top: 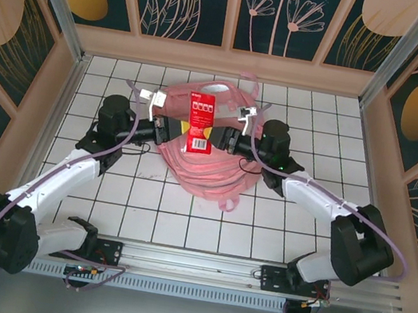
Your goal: Pack the student bag
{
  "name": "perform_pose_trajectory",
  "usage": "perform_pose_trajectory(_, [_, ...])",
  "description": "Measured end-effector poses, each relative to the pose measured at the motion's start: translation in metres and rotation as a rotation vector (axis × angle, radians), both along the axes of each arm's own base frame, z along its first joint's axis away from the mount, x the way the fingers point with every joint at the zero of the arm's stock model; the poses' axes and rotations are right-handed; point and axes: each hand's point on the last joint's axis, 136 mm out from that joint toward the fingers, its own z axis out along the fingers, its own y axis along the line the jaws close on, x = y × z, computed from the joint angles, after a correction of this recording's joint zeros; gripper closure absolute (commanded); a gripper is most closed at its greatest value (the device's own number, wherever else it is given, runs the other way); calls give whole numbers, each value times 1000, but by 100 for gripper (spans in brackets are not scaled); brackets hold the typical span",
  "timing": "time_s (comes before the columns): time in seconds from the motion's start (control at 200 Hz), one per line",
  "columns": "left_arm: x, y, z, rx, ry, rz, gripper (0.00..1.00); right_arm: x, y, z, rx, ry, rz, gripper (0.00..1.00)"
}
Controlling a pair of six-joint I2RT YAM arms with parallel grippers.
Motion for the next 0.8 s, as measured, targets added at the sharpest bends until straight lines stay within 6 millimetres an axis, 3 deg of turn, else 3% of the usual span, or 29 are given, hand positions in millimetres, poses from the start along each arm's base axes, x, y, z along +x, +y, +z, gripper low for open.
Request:
perform_pose_trajectory(0.12, [-4,-4,0,-3,-2,-24,100,0,3,2,39,18,35,58])
perform_pose_trajectory(0.21, [-4,-5,-1,-4,0,-32,100,1,1,6,64,31,42,86])
perform_pose_trajectory(0.32, [6,-1,-7,7,13,7,100,3,-3,15,87,9,41,96])
perform_pose_trajectory(0.345, [8,0,-9,9,16,14,99,3,-4,16,91,10,40,97])
perform_pose_trajectory(0.395, [10,0,-13,18,22,20,76,2,-8,18,95,7,30,100])
perform_pose_trajectory(0.52, [9,-4,-19,41,21,18,52,-1,-22,14,71,11,-15,100])
perform_pose_trajectory(0.641, [18,-6,-28,89,39,61,49,1,-45,11,19,11,-122,100])
perform_pose_trajectory(0.801, [19,-24,-42,196,26,86,50,-3,-91,15,-41,-12,-307,100])
